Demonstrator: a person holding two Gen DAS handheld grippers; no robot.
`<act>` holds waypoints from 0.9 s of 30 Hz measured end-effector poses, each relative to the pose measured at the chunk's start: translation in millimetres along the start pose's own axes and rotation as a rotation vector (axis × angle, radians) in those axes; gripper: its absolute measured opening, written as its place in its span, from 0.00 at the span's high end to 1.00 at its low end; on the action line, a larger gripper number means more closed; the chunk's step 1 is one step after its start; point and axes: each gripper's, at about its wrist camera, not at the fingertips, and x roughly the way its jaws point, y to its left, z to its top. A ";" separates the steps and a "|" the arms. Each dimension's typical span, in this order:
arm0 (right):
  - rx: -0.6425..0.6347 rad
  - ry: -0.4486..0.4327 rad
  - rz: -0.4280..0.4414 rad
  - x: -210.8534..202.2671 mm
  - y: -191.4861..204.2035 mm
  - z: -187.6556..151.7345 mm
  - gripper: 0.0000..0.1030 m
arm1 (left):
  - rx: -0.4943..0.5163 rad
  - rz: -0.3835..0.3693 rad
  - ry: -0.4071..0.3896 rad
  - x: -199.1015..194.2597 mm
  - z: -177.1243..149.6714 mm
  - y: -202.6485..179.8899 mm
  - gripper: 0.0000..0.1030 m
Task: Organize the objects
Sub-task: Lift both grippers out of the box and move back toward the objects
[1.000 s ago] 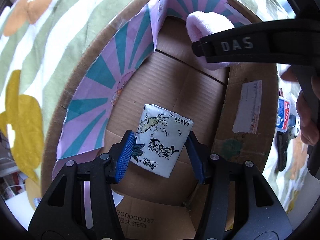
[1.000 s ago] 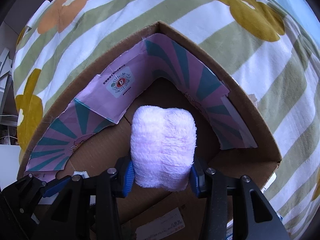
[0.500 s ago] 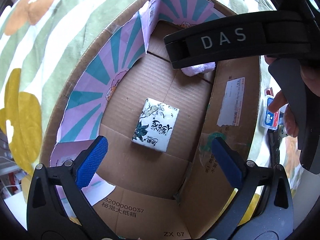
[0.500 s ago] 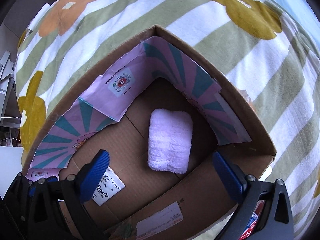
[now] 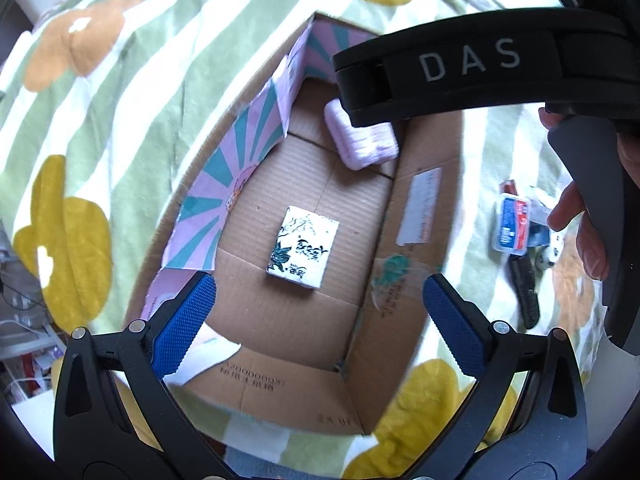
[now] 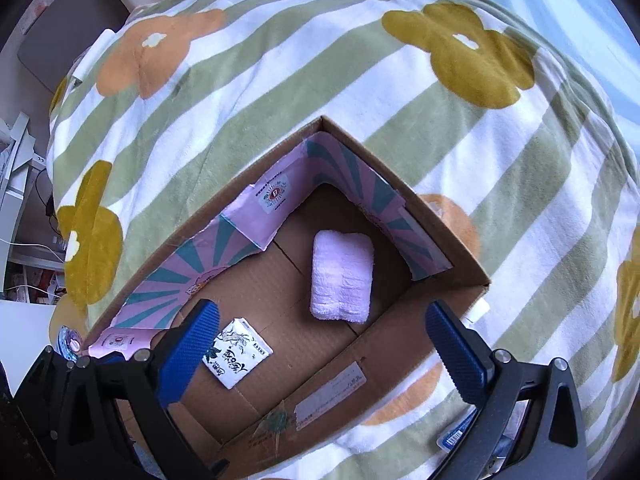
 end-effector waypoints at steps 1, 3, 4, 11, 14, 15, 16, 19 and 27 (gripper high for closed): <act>0.007 -0.008 -0.002 -5.5 3.3 0.2 0.00 | 0.010 -0.003 -0.006 -7.6 -3.1 1.3 0.00; 0.025 -0.026 -0.004 -22.4 3.3 -2.6 0.00 | 0.036 -0.010 -0.021 -20.3 -10.7 -1.6 0.00; 0.036 -0.035 -0.004 -32.3 2.7 -5.2 0.00 | 0.053 -0.017 -0.026 -27.8 -12.0 -2.9 0.00; 0.116 -0.102 -0.023 -97.1 2.0 -33.4 0.00 | 0.176 -0.049 -0.069 -64.6 -24.1 -4.1 0.00; 0.178 -0.138 -0.039 -122.7 -2.6 -53.7 0.00 | 0.239 -0.060 -0.092 -81.5 -25.5 -16.5 0.00; 0.204 -0.151 -0.049 -131.6 -5.2 -62.4 0.00 | 0.265 -0.062 -0.101 -86.1 -25.9 -21.9 0.00; 0.228 -0.162 -0.058 -138.4 -8.3 -70.0 0.00 | 0.290 -0.065 -0.110 -91.2 -26.2 -26.5 0.00; 0.317 -0.194 -0.086 -160.7 -18.8 -96.6 0.00 | 0.356 -0.086 -0.140 -105.0 -27.6 -41.5 0.00; 0.531 -0.258 -0.178 -209.1 -41.8 -174.0 0.00 | 0.452 -0.141 -0.204 -120.5 -25.9 -76.8 0.00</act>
